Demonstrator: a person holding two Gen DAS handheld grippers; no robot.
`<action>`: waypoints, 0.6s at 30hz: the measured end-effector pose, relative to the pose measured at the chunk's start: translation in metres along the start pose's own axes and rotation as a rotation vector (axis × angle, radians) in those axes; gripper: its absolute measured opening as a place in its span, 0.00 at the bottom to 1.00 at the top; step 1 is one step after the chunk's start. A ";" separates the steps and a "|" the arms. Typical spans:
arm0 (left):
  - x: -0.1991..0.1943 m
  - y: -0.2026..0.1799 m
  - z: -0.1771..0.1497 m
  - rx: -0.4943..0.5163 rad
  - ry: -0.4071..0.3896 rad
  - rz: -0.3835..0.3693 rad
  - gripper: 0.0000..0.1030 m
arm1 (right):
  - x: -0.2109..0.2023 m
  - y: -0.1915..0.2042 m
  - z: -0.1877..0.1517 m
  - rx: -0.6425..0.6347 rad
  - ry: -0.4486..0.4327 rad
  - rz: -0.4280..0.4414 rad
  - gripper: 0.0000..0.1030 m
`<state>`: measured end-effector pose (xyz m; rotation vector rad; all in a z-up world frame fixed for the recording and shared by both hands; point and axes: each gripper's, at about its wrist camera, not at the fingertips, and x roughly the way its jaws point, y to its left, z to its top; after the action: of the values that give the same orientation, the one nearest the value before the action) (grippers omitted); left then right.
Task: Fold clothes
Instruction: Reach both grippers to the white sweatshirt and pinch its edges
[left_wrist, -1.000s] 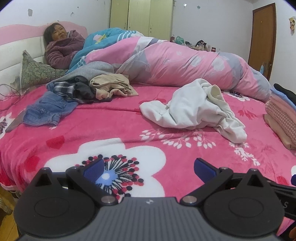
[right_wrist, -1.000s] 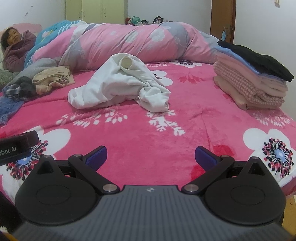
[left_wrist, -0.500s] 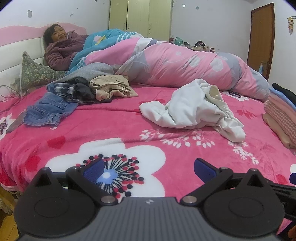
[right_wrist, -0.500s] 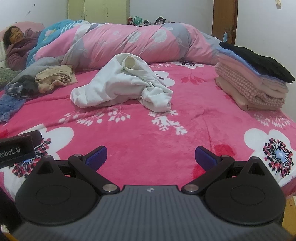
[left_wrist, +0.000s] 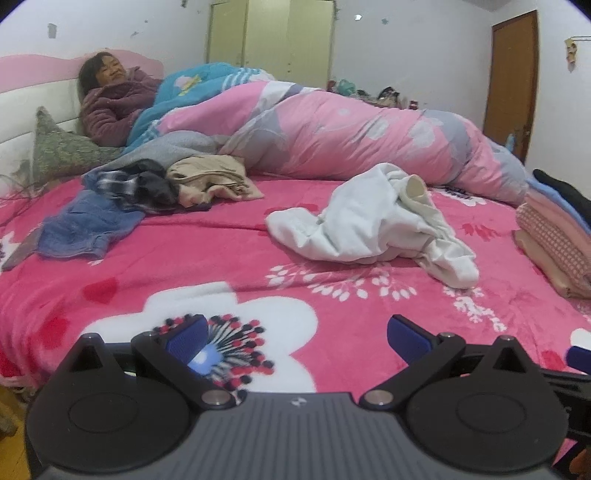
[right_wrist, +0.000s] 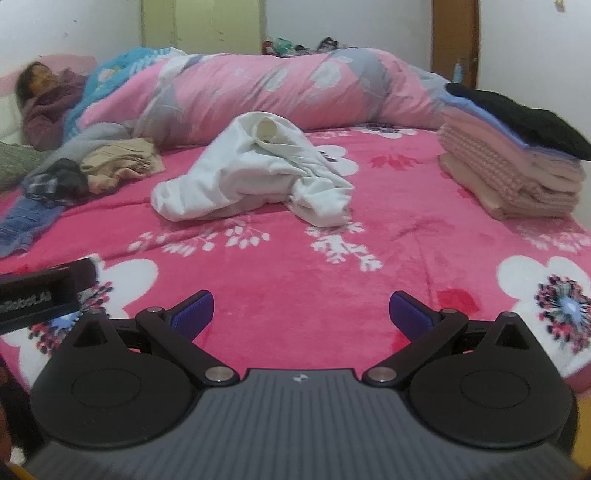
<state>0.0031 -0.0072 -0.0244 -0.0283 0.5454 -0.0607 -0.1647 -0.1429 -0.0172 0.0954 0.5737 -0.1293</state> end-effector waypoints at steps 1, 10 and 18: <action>0.005 -0.001 0.002 0.007 -0.008 -0.012 1.00 | 0.002 -0.002 0.000 0.000 -0.009 0.018 0.99; 0.049 -0.010 0.025 0.075 -0.082 -0.114 1.00 | 0.039 -0.038 0.021 -0.061 -0.205 0.069 0.99; 0.128 -0.033 0.070 0.159 -0.146 -0.210 1.00 | 0.115 -0.057 0.094 -0.162 -0.307 0.091 0.98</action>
<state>0.1467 -0.0481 -0.0293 0.0648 0.3890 -0.3047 -0.0277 -0.2219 -0.0044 -0.0553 0.2706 -0.0073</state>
